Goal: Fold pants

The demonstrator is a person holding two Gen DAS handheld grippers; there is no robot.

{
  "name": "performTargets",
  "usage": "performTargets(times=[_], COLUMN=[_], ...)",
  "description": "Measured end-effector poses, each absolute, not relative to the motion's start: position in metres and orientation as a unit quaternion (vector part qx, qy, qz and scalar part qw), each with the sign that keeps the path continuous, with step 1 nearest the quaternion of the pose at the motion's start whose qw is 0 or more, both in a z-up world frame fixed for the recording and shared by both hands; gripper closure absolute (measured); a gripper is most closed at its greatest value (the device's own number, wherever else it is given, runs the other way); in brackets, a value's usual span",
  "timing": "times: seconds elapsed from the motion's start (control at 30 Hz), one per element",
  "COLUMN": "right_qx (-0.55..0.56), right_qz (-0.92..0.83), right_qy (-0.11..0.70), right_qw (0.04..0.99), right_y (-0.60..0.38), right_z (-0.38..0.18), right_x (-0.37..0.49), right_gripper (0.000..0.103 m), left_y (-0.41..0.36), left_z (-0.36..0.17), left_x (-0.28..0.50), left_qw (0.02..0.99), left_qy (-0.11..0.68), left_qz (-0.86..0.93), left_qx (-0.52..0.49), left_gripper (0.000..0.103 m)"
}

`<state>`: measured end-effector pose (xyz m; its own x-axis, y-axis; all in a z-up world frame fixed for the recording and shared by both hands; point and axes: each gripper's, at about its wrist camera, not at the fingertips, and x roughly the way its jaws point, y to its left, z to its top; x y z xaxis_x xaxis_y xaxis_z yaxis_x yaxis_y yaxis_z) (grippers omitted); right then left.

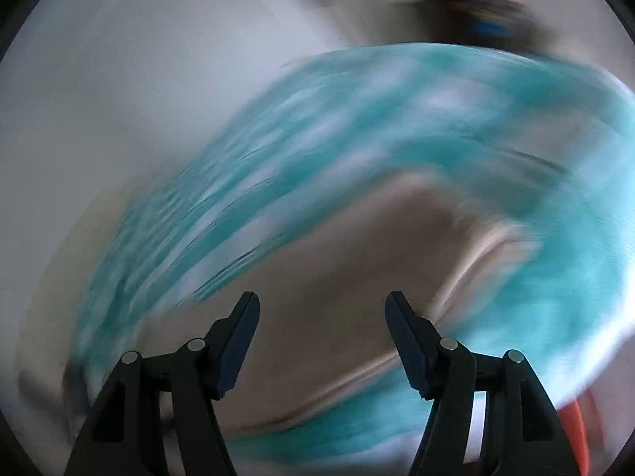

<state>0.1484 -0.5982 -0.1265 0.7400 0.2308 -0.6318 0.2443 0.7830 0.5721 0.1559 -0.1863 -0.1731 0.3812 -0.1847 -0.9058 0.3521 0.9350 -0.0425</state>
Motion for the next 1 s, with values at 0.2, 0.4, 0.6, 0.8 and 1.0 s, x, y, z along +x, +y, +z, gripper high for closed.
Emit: performTargets(times=[0.2,0.4,0.6,0.8,1.0], right_qx=[0.493,0.503,0.493,0.446,0.401], right_qz=[-0.012,-0.004,0.011,0.021,0.034], right_qy=[0.253,0.328,0.380,0.393,0.366], right_qw=[0.832,0.799,0.783,0.804,0.839], right_y=[-0.671,-0.675,-0.668,-0.653,-0.633], right_z=[-0.121,-0.129,-0.152,-0.155,-0.107], right_x=[0.099,0.114,0.146,0.159,0.151], right_gripper=[0.042,0.042,0.042,0.096,0.096], left_y=[-0.189,-0.189,-0.188,-0.195,-0.183], left_z=[-0.177,-0.178,-0.178,-0.183,-0.170], left_x=[0.155,0.156,0.155,0.154,0.162], left_qw=[0.831,0.832,0.832,0.832,0.810], left_qy=[0.525,0.524,0.524,0.524,0.555], left_qz=[-0.164,-0.165,-0.164,-0.161,-0.177], left_qx=[0.080,0.075,0.074,0.088,0.067], left_gripper=[0.013,0.012,0.011,0.008,0.007])
